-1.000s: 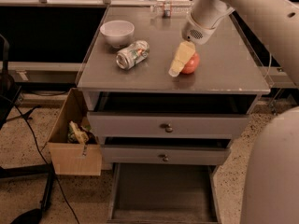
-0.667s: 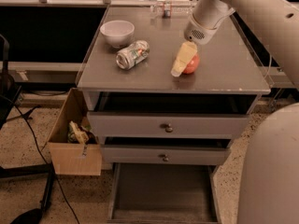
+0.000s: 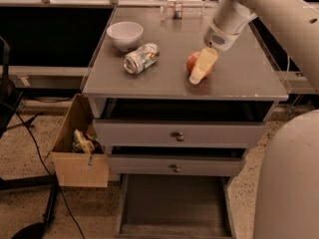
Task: Place apple into bottom drawer
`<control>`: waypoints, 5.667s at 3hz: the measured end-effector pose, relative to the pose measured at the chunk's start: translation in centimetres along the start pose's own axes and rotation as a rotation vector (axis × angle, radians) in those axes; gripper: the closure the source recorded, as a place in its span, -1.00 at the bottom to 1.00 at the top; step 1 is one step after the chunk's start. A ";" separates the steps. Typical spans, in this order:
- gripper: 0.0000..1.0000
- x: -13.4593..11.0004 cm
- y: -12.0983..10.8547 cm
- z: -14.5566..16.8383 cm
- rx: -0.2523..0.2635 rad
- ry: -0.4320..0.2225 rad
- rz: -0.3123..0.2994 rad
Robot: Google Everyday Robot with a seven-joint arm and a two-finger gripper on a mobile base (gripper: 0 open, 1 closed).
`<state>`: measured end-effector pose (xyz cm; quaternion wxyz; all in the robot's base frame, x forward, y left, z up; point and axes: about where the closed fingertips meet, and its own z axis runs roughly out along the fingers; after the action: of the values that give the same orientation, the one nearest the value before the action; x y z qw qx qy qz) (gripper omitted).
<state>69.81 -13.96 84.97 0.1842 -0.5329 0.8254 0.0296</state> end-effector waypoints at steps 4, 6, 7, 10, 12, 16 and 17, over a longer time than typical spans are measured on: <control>0.75 0.0 0.0 0.0 0.000 0.000 0.000; 1.00 2.5 3.2 -5.1 0.043 -0.024 -0.032; 1.00 4.9 6.4 -8.2 0.075 -0.037 -0.027; 1.00 8.9 13.5 -9.4 0.031 -0.029 -0.023; 1.00 12.0 21.3 -7.1 -0.083 -0.064 -0.038; 1.00 15.1 22.4 -0.1 -0.051 -0.176 -0.012; 1.00 15.3 22.4 1.2 -0.028 -0.183 -0.081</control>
Offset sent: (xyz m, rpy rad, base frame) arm 0.0000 0.0000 0.0000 0.0000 0.0000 0.0000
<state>44.61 -17.31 75.41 0.2524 -0.5634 0.7824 0.0822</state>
